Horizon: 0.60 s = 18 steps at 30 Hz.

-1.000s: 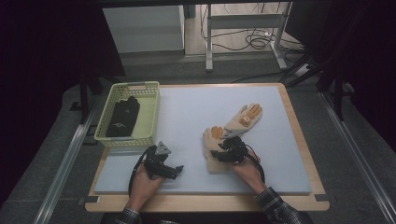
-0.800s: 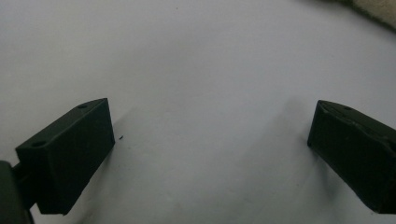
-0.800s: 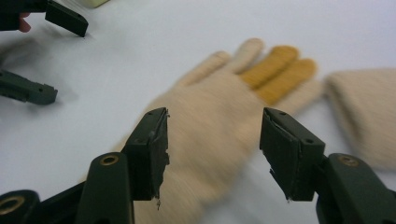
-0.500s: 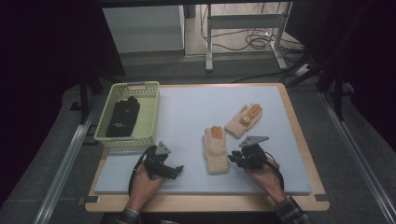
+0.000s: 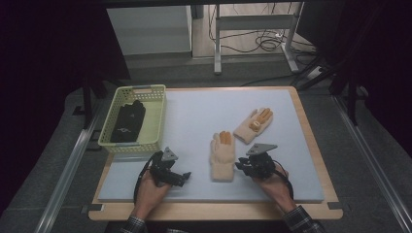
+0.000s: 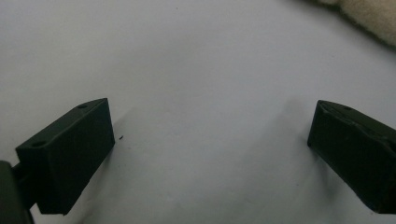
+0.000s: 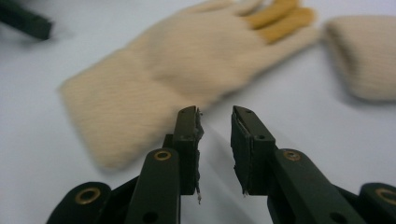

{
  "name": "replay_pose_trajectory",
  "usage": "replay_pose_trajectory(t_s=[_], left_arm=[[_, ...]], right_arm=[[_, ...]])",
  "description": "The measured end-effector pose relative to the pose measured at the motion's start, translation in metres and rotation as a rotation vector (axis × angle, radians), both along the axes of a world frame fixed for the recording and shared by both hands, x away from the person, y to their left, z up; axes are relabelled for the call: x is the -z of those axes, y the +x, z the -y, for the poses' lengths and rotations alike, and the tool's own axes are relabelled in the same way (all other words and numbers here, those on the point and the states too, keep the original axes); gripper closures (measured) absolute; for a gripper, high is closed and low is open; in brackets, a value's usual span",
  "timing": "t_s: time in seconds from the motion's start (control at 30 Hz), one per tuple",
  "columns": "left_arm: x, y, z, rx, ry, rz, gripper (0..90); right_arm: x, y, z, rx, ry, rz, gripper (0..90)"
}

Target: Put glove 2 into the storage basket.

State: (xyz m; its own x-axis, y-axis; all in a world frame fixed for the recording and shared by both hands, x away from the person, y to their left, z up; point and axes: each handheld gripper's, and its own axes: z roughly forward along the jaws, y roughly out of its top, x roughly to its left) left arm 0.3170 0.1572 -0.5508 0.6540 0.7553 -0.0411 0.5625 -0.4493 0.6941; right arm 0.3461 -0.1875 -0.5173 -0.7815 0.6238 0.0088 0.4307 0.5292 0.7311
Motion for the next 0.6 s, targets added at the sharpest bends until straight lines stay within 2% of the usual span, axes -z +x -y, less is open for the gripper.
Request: replay_pose_trajectory(t_s=[0.3,0.43,0.6], left_arm=[[0.000,0.000,0.000,0.000,-0.001,-0.001,0.6],[0.000,0.000,0.000,0.000,0.000,0.000,0.6],[0.000,0.000,0.000,0.000,0.000,0.000,0.6]], right_arm=[[-0.012,0.043,0.034,0.163,0.037,0.000,59.3],[-0.018,0.066,0.040,0.224,0.049,0.012,55.8],[-0.023,0.092,0.041,0.275,0.030,0.026,50.0]])
